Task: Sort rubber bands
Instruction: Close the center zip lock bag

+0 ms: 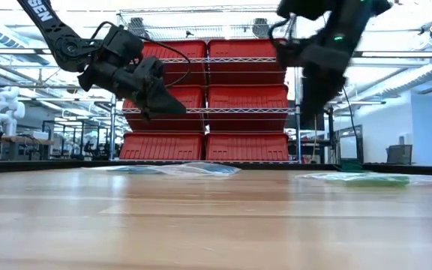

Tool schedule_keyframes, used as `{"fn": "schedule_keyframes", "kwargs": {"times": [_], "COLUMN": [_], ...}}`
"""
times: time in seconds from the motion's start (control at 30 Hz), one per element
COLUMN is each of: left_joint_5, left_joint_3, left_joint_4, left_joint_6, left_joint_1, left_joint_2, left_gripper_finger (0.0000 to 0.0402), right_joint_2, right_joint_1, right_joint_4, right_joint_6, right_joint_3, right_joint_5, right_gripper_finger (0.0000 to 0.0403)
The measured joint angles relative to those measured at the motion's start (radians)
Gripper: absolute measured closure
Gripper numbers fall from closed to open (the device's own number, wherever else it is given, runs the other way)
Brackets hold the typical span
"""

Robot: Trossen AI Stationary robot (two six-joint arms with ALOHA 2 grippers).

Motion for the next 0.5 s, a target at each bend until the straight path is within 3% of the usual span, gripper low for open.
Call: {"fn": "schedule_keyframes", "kwargs": {"times": [0.07, 0.17, 0.27, 0.5], "left_joint_5": [0.036, 0.046, 0.049, 0.051], "left_joint_3": [-0.029, -0.069, -0.102, -0.119], "left_joint_4": [0.009, 0.044, 0.091, 0.092], "left_joint_6": [0.0, 0.0, -0.001, 0.029], "left_joint_1": [0.0, -0.008, -0.018, -0.041], "left_joint_2": [-0.01, -0.041, -0.096, -0.192], "left_gripper_finger": [0.0387, 0.0393, 0.0397, 0.0399], "right_joint_2": [0.035, 0.108, 0.197, 0.388], "right_joint_1": [-0.074, -0.194, -0.309, -0.426], "right_joint_4": [0.128, 0.288, 0.441, 0.488], "right_joint_6": [-0.11, -0.274, -0.411, -0.594], "right_joint_3": [-0.005, -0.005, -0.002, 0.103], "right_joint_5": [0.0, -0.001, -0.094, -0.174], "right_gripper_finger": [0.0403, 0.0403, 0.0403, 0.0403]}}
